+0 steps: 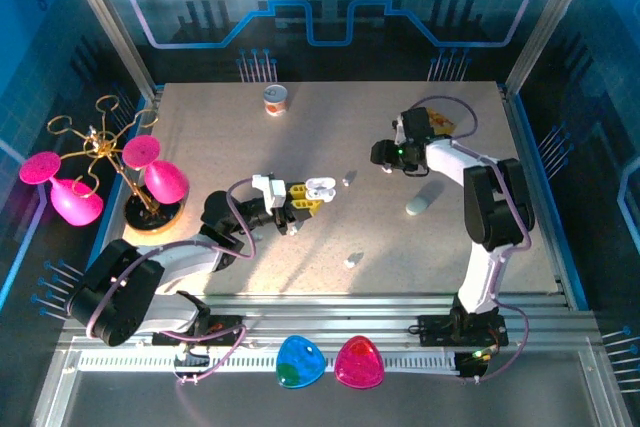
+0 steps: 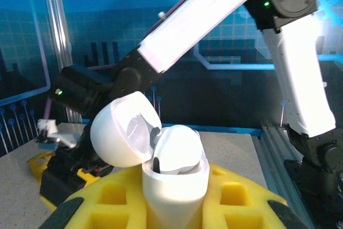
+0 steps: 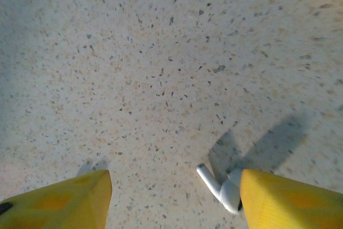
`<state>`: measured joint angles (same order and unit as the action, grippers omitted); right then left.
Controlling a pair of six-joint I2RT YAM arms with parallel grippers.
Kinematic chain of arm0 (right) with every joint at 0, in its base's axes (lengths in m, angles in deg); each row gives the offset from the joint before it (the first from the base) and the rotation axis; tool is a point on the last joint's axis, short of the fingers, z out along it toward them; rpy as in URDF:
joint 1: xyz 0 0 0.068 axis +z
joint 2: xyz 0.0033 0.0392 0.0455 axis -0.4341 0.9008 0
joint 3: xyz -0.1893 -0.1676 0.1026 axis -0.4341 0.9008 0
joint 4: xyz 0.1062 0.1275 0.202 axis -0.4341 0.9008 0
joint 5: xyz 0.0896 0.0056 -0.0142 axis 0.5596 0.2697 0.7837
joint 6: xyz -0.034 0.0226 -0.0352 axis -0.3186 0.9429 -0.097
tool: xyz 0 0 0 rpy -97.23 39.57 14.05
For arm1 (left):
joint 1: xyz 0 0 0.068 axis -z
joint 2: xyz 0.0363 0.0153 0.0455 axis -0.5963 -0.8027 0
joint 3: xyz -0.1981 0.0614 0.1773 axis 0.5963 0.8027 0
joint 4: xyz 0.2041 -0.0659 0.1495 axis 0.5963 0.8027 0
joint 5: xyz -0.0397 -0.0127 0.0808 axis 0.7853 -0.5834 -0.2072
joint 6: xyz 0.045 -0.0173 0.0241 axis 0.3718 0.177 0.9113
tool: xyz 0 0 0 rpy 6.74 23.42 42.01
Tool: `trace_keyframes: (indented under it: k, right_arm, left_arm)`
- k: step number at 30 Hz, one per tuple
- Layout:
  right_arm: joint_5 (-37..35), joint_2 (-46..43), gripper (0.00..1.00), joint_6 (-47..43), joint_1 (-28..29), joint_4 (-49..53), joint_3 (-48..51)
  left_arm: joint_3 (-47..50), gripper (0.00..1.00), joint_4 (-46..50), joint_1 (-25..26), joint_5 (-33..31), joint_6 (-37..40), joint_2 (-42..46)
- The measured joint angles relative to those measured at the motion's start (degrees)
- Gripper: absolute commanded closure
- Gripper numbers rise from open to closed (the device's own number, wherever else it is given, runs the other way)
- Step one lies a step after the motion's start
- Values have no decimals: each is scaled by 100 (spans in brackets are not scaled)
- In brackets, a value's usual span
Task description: Insert wireless bluetooth earbuds into charging case
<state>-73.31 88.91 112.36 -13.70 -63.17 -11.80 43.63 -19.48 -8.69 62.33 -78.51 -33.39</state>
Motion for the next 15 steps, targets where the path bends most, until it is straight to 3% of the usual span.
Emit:
trace_keyframes:
  k: [7, 15]
  right_arm:
    - [96, 699, 37, -431, 37, 577, -758]
    - [55, 822, 37, -798, 208, 975, -975]
  left_arm:
    - [0, 99, -192, 0, 372, -35, -2]
    - [46, 100, -264, 0, 621, 358, -2]
